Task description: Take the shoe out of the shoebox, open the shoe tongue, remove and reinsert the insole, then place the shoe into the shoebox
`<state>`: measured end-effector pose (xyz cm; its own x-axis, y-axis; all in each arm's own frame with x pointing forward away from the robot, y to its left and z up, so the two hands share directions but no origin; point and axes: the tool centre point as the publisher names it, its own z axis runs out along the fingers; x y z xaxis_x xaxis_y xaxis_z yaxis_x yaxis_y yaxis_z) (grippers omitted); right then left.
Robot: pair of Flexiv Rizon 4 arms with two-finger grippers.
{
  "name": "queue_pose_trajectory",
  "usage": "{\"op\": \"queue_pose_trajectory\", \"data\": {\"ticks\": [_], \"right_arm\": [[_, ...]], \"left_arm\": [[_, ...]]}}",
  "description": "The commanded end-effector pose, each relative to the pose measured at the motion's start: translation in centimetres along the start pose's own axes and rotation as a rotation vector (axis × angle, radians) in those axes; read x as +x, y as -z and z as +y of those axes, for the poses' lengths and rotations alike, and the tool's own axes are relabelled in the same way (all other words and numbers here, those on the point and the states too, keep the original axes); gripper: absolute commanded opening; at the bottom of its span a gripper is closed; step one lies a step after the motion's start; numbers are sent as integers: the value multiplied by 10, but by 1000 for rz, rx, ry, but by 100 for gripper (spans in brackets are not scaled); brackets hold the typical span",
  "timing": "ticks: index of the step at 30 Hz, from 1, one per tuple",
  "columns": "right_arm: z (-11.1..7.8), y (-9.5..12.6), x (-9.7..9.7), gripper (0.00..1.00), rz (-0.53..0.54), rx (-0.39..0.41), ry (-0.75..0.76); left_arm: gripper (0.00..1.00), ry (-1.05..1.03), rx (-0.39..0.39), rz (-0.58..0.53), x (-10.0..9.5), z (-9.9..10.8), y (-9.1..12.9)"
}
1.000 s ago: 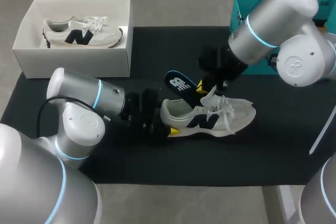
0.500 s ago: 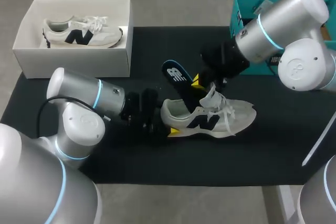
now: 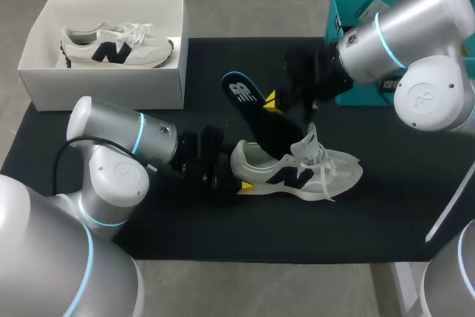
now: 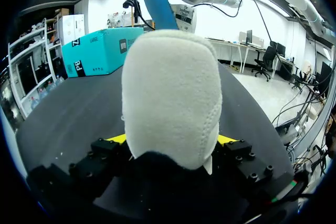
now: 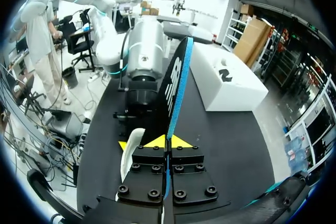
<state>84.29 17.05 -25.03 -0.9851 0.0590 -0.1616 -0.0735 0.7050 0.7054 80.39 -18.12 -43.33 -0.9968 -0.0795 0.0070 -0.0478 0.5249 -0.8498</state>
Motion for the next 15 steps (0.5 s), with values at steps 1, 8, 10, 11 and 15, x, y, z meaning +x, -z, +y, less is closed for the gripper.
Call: {"op": "queue_pose_trajectory", "data": {"ticks": [1, 8, 10, 11, 15], "right_arm": [[10, 18, -6, 0, 3, -7, 8], [23, 29, -18, 0, 15, -131, -10], [26, 33, -20, 0, 27, -178, 3], [27, 34, -22, 0, 33, -177, 7], [33, 38, -27, 0, 42, -150, 20]], "left_arm": [[0, 0, -2, -2, 0, 1, -2], [0, 0, -2, -2, 0, 1, -2], [0, 0, -2, -2, 0, 1, -2], [0, 0, -2, -2, 0, 1, -2], [0, 0, -2, -2, 0, 1, -2]]}}
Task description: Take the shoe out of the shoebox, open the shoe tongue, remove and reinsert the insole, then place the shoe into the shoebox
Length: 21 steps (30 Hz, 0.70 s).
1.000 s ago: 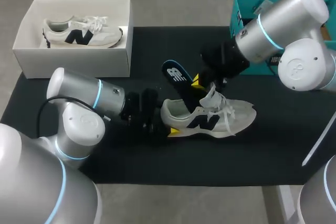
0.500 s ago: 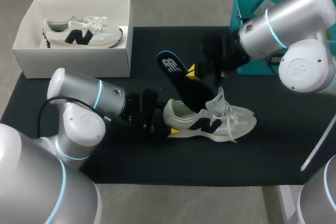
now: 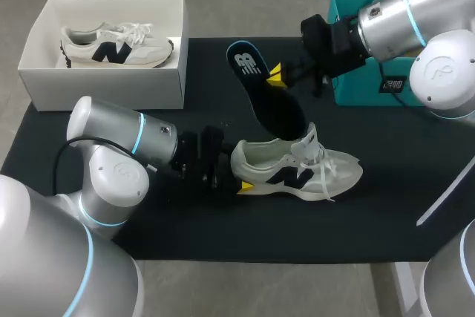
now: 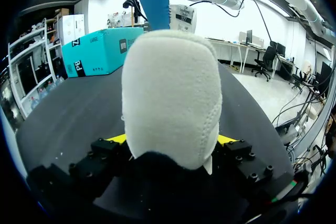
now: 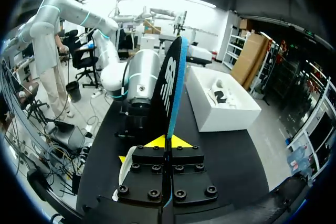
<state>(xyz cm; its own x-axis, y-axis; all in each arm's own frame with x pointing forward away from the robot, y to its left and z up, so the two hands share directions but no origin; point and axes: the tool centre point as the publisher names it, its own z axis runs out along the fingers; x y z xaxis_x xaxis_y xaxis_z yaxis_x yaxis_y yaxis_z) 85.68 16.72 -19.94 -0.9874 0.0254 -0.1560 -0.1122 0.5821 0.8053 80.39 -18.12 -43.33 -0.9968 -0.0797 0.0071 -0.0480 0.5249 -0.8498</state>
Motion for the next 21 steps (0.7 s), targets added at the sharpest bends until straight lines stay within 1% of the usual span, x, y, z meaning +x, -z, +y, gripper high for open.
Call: {"op": "queue_pose_trajectory", "data": {"ticks": [1, 2, 21], "right_arm": [[3, 2, -6, 0, 18, 23, 10], [3, 3, -6, 0, 27, 43, 29], [3, 3, -6, 0, 27, 43, 29]], "left_arm": [[0, 0, -2, -2, 0, 1, -2], [0, 0, -2, -2, 0, 1, -2], [0, 0, -2, -2, 0, 1, -2]]}}
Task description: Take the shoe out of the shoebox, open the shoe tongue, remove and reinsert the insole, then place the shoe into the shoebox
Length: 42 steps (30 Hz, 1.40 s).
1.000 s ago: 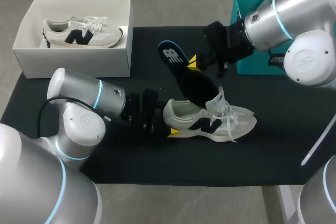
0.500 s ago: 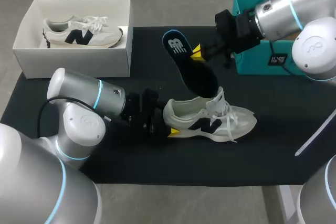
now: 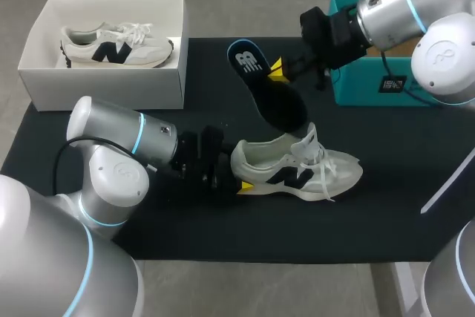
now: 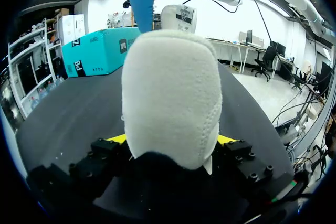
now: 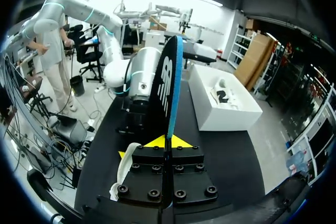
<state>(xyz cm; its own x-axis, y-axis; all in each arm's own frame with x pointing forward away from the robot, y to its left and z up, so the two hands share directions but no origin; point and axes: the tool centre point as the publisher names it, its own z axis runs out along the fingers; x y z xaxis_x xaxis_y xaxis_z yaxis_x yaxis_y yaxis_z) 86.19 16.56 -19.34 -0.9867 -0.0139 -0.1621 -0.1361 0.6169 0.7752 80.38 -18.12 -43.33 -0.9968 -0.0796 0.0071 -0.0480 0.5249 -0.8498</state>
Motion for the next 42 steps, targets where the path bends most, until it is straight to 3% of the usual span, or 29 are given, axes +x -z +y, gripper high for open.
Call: {"op": "queue_pose_trajectory", "data": {"ticks": [1, 27, 32, 36, 42], "right_arm": [[0, -1, 0, 0, -1, 0, 0], [0, -1, 0, 0, -1, 0, 0], [22, 19, -9, 0, -97, -93, -46], [39, 34, -13, 0, -153, -115, -107], [56, 49, 2, 0, -168, -147, -214]], "left_arm": [[0, 0, -2, -2, 0, 1, -2], [0, 0, -2, -2, 0, 1, -2], [0, 0, -2, -2, 0, 1, -2], [0, 0, -2, -2, 0, 1, -2], [0, 0, -2, -2, 0, 1, -2]]}}
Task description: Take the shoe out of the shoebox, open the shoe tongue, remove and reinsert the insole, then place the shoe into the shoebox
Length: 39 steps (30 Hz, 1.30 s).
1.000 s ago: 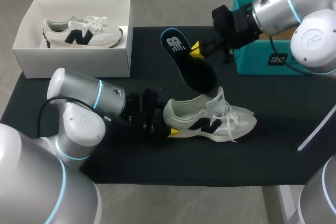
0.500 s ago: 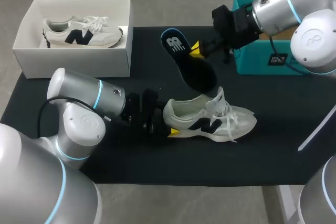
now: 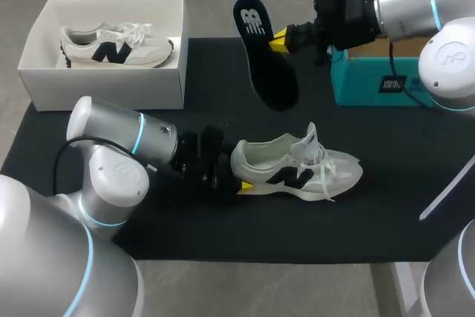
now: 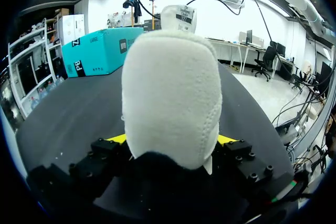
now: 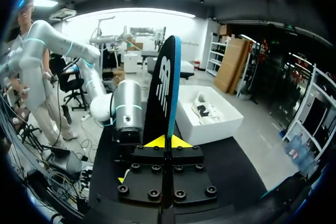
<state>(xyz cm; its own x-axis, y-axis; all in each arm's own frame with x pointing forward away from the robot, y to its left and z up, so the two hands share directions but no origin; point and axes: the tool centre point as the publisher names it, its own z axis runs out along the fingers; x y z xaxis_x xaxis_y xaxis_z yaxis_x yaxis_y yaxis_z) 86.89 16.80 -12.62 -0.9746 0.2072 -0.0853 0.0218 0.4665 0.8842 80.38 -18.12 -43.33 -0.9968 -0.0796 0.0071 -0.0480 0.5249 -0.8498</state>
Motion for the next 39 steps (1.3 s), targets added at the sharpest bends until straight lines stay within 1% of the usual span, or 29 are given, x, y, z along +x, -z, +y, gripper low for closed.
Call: {"op": "queue_pose_trajectory", "data": {"ticks": [1, 3, 8, 11, 13, 18, 23, 24, 25, 38, 39], "right_arm": [[2, 14, 23, 0, -9, 15, -50], [3, 15, 33, 0, 14, 5, -86], [3, 27, 55, 0, 29, -75, -165], [4, 33, 65, 0, 67, -87, -193], [3, 40, 72, 0, 76, -109, -221], [5, 54, 95, 0, 106, -114, -276], [15, 67, 113, 0, 91, -112, -297], [18, 68, 115, 0, 78, -115, -284], [21, 70, 115, 0, 41, -149, -250], [21, 70, 115, 0, 41, -149, -250], [21, 71, 114, 0, 38, -164, -265]], "left_arm": [[0, 0, -2, -2, 0, 1, -2], [0, 0, -2, -2, 0, 1, -2], [0, 0, -2, -2, 0, 1, -2], [0, 0, -2, -2, 0, 1, -2], [0, 0, -2, -2, 0, 1, -2], [0, 0, -2, -2, 0, 1, -2], [0, 0, -2, -2, 0, 1, -2], [0, 0, -2, -2, 0, 1, -2], [0, 0, -2, -2, 0, 1, -2], [0, 0, -2, -2, 0, 1, -2], [0, 0, -2, -2, 0, 1, -2]]}}
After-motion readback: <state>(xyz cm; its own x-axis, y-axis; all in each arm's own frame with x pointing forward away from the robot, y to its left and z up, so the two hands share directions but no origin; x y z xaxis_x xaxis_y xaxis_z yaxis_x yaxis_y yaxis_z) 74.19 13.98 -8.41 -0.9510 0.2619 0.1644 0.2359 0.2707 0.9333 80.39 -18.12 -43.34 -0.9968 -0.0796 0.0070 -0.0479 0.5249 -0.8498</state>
